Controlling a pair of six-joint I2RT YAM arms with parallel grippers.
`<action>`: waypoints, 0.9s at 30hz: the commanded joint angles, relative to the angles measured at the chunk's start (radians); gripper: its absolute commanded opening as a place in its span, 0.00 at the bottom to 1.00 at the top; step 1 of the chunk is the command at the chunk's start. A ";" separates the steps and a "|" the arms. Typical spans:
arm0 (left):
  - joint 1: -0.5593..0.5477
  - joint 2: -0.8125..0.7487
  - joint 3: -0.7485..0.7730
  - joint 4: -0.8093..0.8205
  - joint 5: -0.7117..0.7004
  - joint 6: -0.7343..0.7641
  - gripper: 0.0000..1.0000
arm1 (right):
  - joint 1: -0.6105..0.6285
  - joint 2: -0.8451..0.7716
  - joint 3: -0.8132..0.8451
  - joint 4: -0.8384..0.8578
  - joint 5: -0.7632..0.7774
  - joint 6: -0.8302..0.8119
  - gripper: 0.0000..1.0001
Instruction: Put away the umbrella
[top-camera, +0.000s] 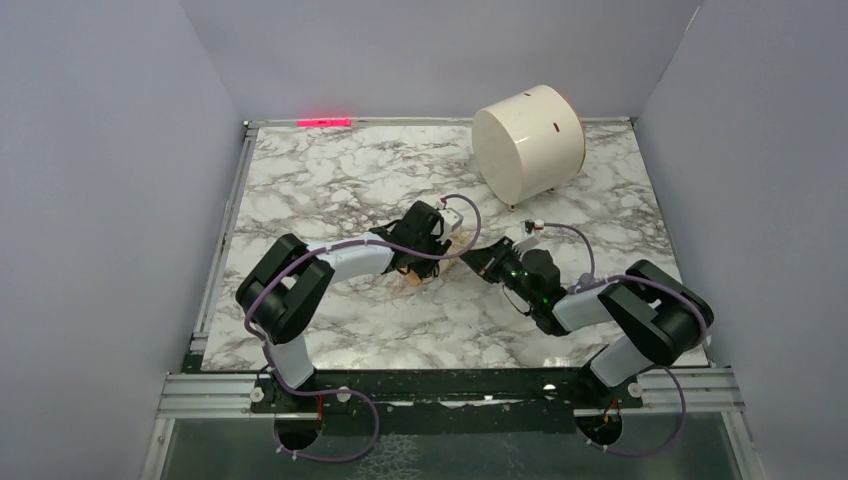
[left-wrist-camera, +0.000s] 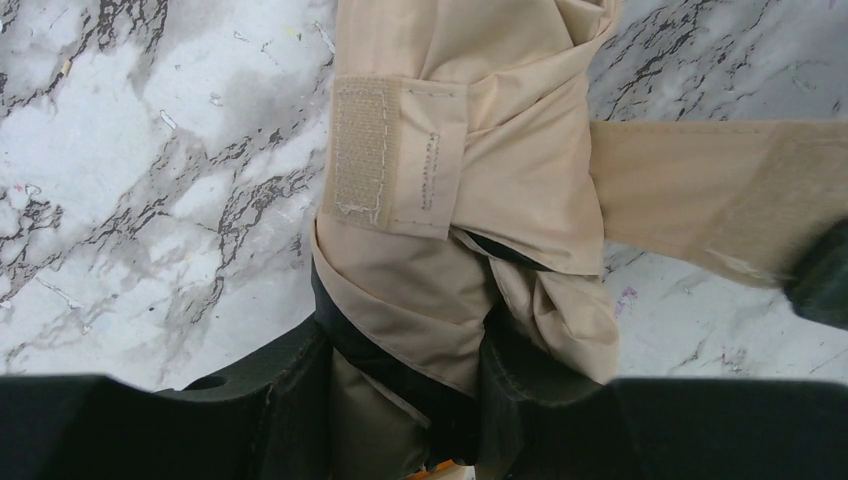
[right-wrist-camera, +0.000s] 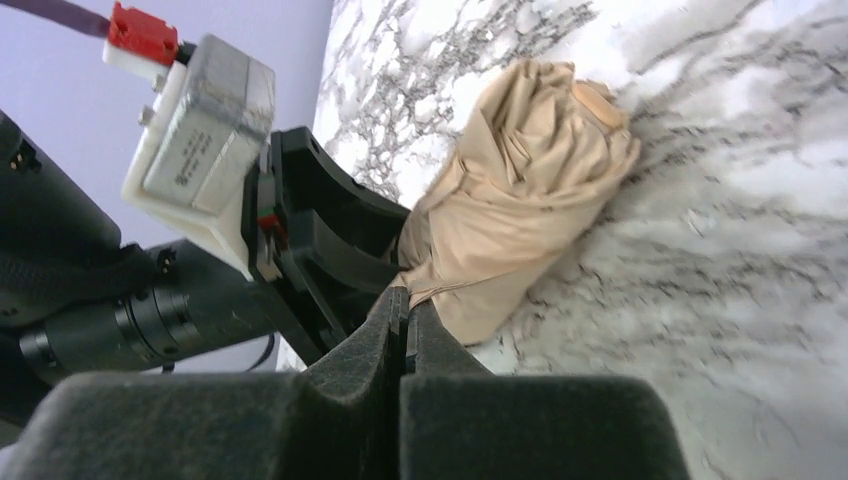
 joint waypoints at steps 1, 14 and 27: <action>-0.006 0.076 -0.069 -0.186 -0.096 0.041 0.00 | -0.028 0.044 0.090 0.170 -0.066 0.011 0.00; -0.056 0.067 -0.075 -0.182 -0.093 0.074 0.00 | -0.060 0.168 0.216 0.114 -0.166 0.005 0.00; -0.110 0.039 -0.091 -0.170 -0.065 0.122 0.00 | -0.080 0.277 0.321 0.119 -0.194 0.015 0.00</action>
